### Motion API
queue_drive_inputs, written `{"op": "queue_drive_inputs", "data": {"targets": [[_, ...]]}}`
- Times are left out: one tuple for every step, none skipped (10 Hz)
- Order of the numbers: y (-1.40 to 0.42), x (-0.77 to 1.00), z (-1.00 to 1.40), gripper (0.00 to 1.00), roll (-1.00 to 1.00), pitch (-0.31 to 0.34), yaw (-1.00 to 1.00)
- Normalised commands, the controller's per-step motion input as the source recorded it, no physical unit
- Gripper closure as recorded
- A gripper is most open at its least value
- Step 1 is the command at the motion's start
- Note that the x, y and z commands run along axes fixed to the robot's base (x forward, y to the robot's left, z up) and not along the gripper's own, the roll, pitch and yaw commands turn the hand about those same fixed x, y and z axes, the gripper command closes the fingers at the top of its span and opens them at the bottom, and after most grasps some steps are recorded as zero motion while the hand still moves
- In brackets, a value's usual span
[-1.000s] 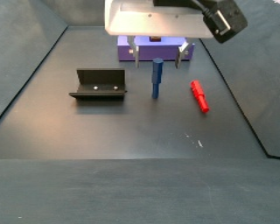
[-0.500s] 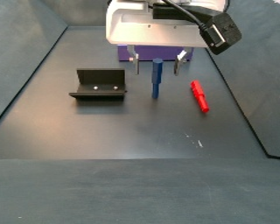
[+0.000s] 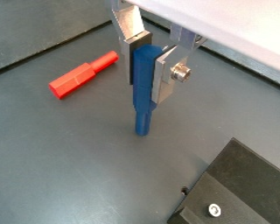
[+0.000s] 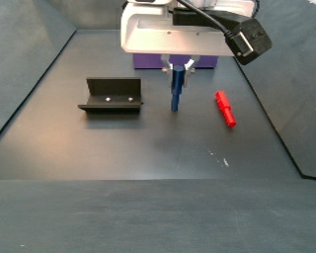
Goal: Pick up the blue object. Move up. Move to above the board. Insert the blue object.
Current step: Pick up the blue object.
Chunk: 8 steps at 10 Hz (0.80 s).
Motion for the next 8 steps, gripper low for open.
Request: {"op": "queue_drive_inputs", "data": {"targets": [[0.00, 0.00, 0.00, 1.00, 0.00, 0.000, 0.00], [0.00, 0.00, 0.00, 1.00, 0.00, 0.000, 0.00], [0.00, 0.00, 0.00, 1.00, 0.00, 0.000, 0.00], [0.00, 0.00, 0.00, 1.00, 0.00, 0.000, 0.00], [0.00, 0.00, 0.00, 1.00, 0.00, 0.000, 0.00], [0.00, 0.00, 0.00, 1.00, 0.00, 0.000, 0.00], [0.00, 0.00, 0.00, 1.00, 0.00, 0.000, 0.00], [0.00, 0.00, 0.00, 1.00, 0.00, 0.000, 0.00]]}}
